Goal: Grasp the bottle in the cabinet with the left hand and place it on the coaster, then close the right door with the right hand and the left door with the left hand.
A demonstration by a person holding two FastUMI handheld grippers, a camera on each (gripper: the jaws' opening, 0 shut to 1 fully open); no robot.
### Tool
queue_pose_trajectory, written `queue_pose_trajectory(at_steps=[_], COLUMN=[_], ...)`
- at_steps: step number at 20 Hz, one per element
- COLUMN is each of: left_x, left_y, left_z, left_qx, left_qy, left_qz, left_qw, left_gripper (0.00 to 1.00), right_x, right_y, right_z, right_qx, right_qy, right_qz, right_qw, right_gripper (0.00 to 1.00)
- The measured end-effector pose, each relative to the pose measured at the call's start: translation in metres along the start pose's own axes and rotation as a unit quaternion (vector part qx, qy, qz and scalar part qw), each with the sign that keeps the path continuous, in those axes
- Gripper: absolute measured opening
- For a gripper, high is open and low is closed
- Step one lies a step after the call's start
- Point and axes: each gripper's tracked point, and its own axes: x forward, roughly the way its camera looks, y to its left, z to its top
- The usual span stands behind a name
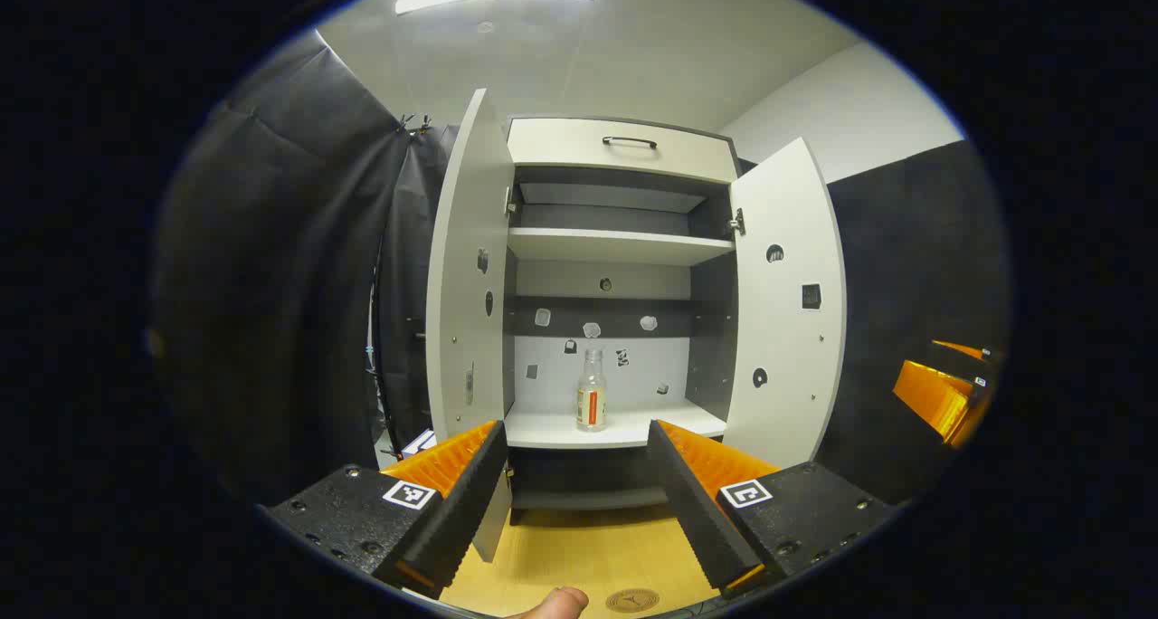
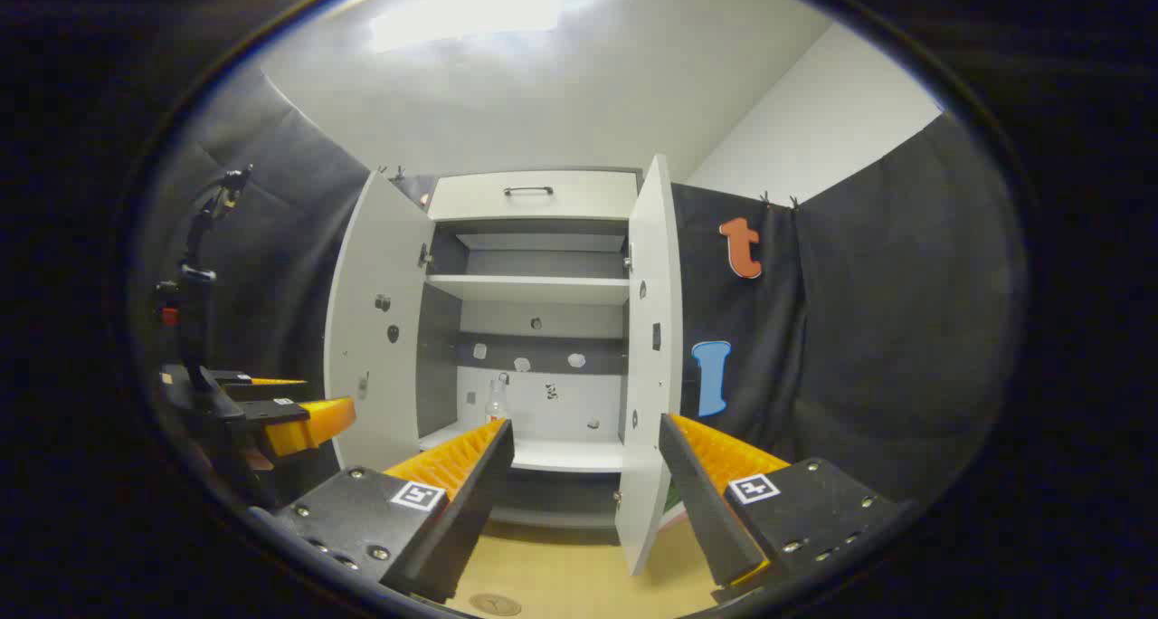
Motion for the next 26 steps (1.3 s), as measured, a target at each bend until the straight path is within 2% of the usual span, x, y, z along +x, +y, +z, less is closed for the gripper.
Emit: queue_pose_trajectory(at_steps=[3, 6, 11, 16, 17, 20, 21, 22, 23, 24, 26], left_x=[0.026, 0.052, 0.083, 0.101, 0.105, 0.118, 0.123, 0.129, 0.137, 0.147, 0.171], left_y=[-0.011, -0.020, -0.027, -0.019, -0.017, -0.016, -0.015, -0.014, -0.008, -0.002, 0.005], left_z=[-0.010, -0.017, -0.026, -0.028, -0.031, -0.039, -0.040, -0.040, -0.040, -0.041, -0.045], left_qx=[-0.017, -0.009, -0.023, -0.016, -0.012, -0.006, -0.006, -0.006, -0.001, 0.007, 0.018], left_qy=[0.013, 0.017, 0.032, 0.027, 0.028, 0.034, 0.035, 0.032, 0.027, 0.020, 0.013], left_qz=[-0.028, -0.052, -0.072, -0.070, -0.069, -0.069, -0.068, -0.066, -0.056, -0.043, -0.029], left_qw=[0.999, 0.998, 0.997, 0.997, 0.997, 0.997, 0.997, 0.997, 0.998, 0.999, 0.999], left_gripper=[0.97, 0.99, 0.99, 0.99, 0.98, 0.99, 0.99, 0.99, 0.99, 0.98, 0.98], right_x=[0.013, 0.027, 0.044, 0.056, 0.060, 0.070, 0.073, 0.076, 0.080, 0.082, 0.087], right_y=[-0.010, -0.018, -0.033, -0.027, -0.025, -0.020, -0.021, -0.019, -0.018, -0.017, -0.012], right_z=[-0.006, 0.001, 0.006, 0.005, 0.003, -0.001, -0.001, -0.004, -0.007, -0.009, -0.011], right_qx=[0.004, 0.004, 0.009, -0.004, -0.007, -0.008, -0.005, -0.002, -0.001, -0.002, -0.003], right_qy=[0.012, 0.000, -0.008, -0.014, -0.014, -0.012, -0.014, -0.012, -0.010, -0.008, -0.007], right_qz=[-0.028, -0.049, -0.079, -0.076, -0.075, -0.070, -0.073, -0.072, -0.071, -0.070, -0.065], right_qw=[1.000, 0.999, 0.997, 0.997, 0.997, 0.997, 0.997, 0.997, 0.997, 0.998, 0.998], right_gripper=[0.98, 0.98, 0.98, 0.98, 0.92, 0.93, 0.98, 0.98, 0.98, 0.93, 0.93])
